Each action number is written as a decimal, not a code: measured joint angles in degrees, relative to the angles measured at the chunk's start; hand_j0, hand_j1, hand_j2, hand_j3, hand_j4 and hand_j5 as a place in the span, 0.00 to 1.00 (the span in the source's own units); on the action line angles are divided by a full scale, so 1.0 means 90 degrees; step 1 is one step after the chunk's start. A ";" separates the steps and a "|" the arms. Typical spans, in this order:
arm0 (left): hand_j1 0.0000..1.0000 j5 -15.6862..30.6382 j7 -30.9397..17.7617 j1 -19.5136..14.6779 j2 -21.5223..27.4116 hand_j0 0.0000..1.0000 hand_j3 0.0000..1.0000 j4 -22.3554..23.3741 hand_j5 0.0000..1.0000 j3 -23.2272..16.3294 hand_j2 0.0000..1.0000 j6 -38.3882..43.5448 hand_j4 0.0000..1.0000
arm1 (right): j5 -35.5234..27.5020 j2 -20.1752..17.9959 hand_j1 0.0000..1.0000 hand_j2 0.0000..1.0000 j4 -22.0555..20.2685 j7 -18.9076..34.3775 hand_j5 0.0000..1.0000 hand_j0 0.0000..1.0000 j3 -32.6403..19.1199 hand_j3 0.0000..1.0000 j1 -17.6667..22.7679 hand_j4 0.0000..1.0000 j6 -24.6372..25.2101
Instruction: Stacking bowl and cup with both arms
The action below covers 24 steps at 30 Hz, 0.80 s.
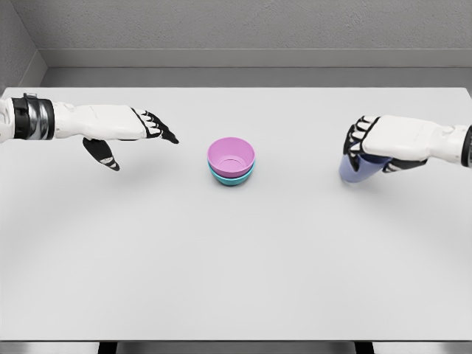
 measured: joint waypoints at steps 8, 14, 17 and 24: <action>1.00 0.0000 -0.0001 0.0000 0.0001 1.00 1.00 0.0000 1.00 0.0004 1.00 0.0000 1.00 | -0.0001 0.0430 0.41 0.41 0.0025 0.0001 0.41 0.41 -0.0334 0.41 -0.0098 0.41 0.0000; 1.00 0.0000 0.0002 0.0000 0.0001 1.00 1.00 0.0000 1.00 0.0005 1.00 0.0000 1.00 | -0.0007 0.0757 0.41 0.41 0.0027 0.0000 0.41 0.41 -0.0389 0.41 -0.0264 0.41 0.0000; 1.00 0.0000 0.0001 0.0000 0.0001 1.00 1.00 0.0000 1.00 0.0004 1.00 0.0000 1.00 | -0.0004 0.0933 0.41 0.41 0.0027 0.0002 0.41 0.41 -0.0395 0.41 -0.0342 0.41 0.0001; 1.00 0.0000 0.0000 0.0000 0.0001 1.00 1.00 0.0000 1.00 0.0004 1.00 0.0000 1.00 | 0.0000 0.1276 0.41 0.41 0.0020 0.0005 0.41 0.41 -0.0371 0.41 -0.0527 0.41 -0.0001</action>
